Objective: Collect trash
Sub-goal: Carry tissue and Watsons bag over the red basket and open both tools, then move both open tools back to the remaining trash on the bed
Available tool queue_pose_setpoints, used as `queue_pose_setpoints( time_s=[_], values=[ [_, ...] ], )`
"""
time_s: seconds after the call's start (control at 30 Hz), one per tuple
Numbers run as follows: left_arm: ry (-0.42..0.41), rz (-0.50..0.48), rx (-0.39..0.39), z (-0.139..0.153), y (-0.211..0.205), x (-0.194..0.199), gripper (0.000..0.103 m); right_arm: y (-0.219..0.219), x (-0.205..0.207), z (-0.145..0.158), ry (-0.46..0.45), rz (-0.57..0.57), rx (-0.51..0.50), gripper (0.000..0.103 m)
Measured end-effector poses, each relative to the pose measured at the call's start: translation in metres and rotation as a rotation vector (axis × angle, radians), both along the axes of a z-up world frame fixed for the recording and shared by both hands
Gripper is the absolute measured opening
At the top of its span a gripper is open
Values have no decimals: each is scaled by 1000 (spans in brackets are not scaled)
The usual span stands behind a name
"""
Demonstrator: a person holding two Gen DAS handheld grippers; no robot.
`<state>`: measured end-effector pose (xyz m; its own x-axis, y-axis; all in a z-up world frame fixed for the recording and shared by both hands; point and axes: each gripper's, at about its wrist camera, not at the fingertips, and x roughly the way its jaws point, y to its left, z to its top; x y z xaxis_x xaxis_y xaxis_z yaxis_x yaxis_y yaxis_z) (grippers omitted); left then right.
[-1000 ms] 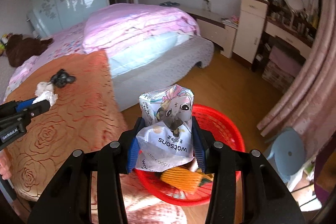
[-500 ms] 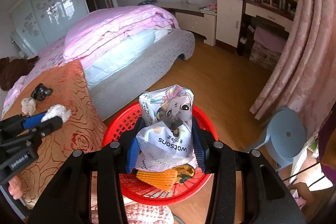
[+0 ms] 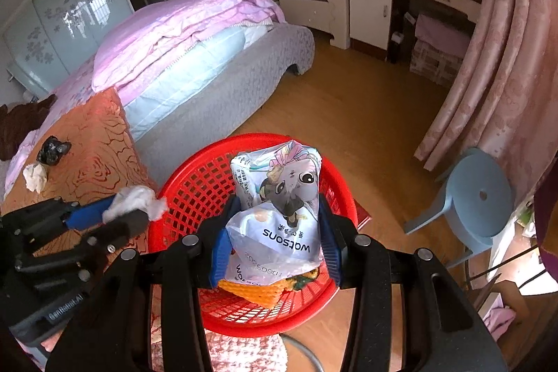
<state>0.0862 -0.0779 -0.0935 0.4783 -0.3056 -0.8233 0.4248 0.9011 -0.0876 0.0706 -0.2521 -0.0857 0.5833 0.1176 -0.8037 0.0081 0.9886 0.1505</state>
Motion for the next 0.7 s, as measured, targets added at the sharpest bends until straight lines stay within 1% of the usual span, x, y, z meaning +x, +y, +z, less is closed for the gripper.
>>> queue_pose_setpoints(
  time_s=[0.07, 0.13, 0.17, 0.23, 0.3, 0.43, 0.5, 0.7],
  values=[
    [3, 1, 3, -2, 2, -2, 34, 0, 1, -1, 5, 0, 6, 45],
    [0, 8, 5, -1, 5, -3, 45, -1, 1, -1, 1, -7, 3, 52],
    [-1, 13, 3, -1, 4, -2, 48, -1, 1, 0, -2, -14, 2, 54],
    [-3, 26, -5, 2, 9, -2, 57, -2, 1, 0, -4, -16, 5, 56],
    [-5, 41, -14, 4, 14, -3, 60, -1, -1, -1, -6, -19, 10, 61],
    [-23, 69, -1, 8, 22, -7, 66, 3, -2, -1, -8, -10, 8, 63],
    [-36, 87, 11, 11, 26, -9, 67, 5, -3, 0, -14, -3, 8, 67],
    [-74, 129, 40, 21, 42, -16, 70, 17, -9, 7, -51, 31, 2, 72]
  ],
)
